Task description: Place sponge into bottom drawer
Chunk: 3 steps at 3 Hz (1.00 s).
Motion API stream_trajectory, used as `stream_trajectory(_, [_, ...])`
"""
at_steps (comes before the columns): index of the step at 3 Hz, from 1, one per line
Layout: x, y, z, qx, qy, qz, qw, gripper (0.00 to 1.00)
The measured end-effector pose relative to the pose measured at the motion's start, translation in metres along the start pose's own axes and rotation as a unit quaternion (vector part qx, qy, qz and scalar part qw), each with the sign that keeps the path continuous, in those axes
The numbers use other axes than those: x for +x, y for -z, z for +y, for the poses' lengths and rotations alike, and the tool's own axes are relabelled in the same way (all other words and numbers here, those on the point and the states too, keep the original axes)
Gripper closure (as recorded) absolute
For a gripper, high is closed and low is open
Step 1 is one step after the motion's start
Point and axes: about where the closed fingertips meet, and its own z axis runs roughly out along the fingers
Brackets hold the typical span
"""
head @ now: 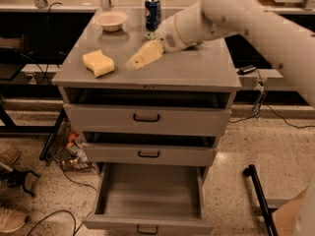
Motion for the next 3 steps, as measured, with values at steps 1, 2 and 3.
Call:
stream_trajectory(1, [-0.015, -0.055, 0.009, -0.013, 0.004, -0.009, 0.9999, 0.00])
stream_trajectory(2, [-0.023, -0.100, 0.009, -0.015, 0.004, -0.011, 0.9998, 0.00])
stream_trajectory(3, [-0.023, -0.132, 0.009, -0.016, 0.002, 0.001, 0.9999, 0.00])
